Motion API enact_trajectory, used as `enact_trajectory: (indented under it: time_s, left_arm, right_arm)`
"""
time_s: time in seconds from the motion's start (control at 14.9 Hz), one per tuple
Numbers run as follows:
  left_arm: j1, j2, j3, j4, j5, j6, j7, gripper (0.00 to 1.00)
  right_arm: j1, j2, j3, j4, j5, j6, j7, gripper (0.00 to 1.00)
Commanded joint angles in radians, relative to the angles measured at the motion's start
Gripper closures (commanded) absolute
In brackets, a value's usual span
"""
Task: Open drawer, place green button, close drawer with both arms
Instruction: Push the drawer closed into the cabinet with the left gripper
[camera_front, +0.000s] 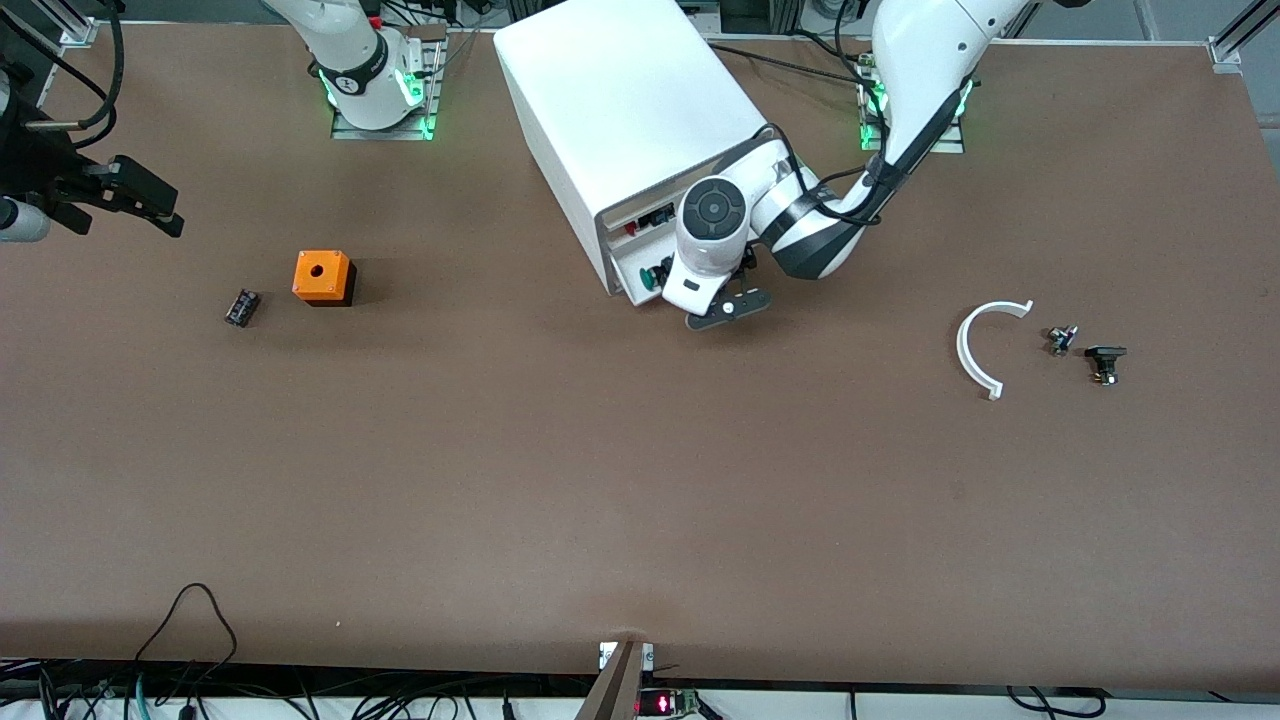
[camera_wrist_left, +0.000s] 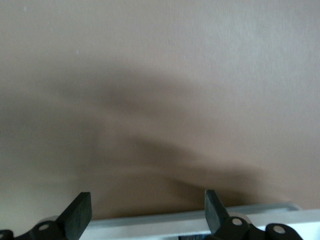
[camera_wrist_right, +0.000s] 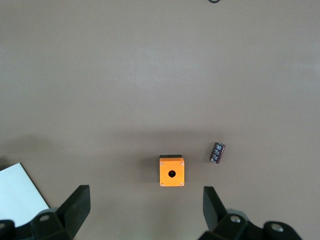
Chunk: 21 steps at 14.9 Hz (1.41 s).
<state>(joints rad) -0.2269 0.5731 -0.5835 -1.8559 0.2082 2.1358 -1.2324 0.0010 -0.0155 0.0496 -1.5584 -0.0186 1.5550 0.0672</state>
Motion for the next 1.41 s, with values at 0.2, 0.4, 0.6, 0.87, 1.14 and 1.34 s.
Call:
enact_trajectory:
  time_s: [0.2, 0.4, 0.6, 0.87, 1.14, 1.34]
  left_arm:
    - [0.012, -0.029, -0.042, -0.026, -0.071, -0.053, 0.001, 0.0]
    - [0.015, -0.027, -0.055, -0.029, -0.09, -0.054, 0.01, 0.0]
    - [0.011, -0.018, -0.055, -0.032, -0.118, -0.054, 0.011, 0.0]
    - [0.011, -0.015, -0.076, -0.032, -0.136, -0.054, 0.011, 0.0]
    - [0.041, -0.021, -0.075, -0.011, -0.133, -0.054, 0.021, 0.0]
    - [0.101, -0.045, -0.075, 0.038, -0.125, -0.101, 0.092, 0.0]
  right_arm:
    - [-0.012, 0.008, 0.006, 0.031, 0.016, -0.004, -0.012, 0.0]
    - [-0.013, 0.008, 0.004, 0.031, 0.014, -0.003, -0.01, 0.0]
    - [-0.013, 0.008, 0.004, 0.031, 0.016, -0.003, -0.012, 0.0]
    - [-0.013, 0.008, 0.004, 0.043, 0.017, -0.001, -0.014, 0.0]
    - [-0.013, 0.008, 0.004, 0.041, 0.017, -0.003, -0.01, 0.0]
    - [-0.013, 0.008, 0.004, 0.043, 0.017, -0.001, -0.009, 0.0]
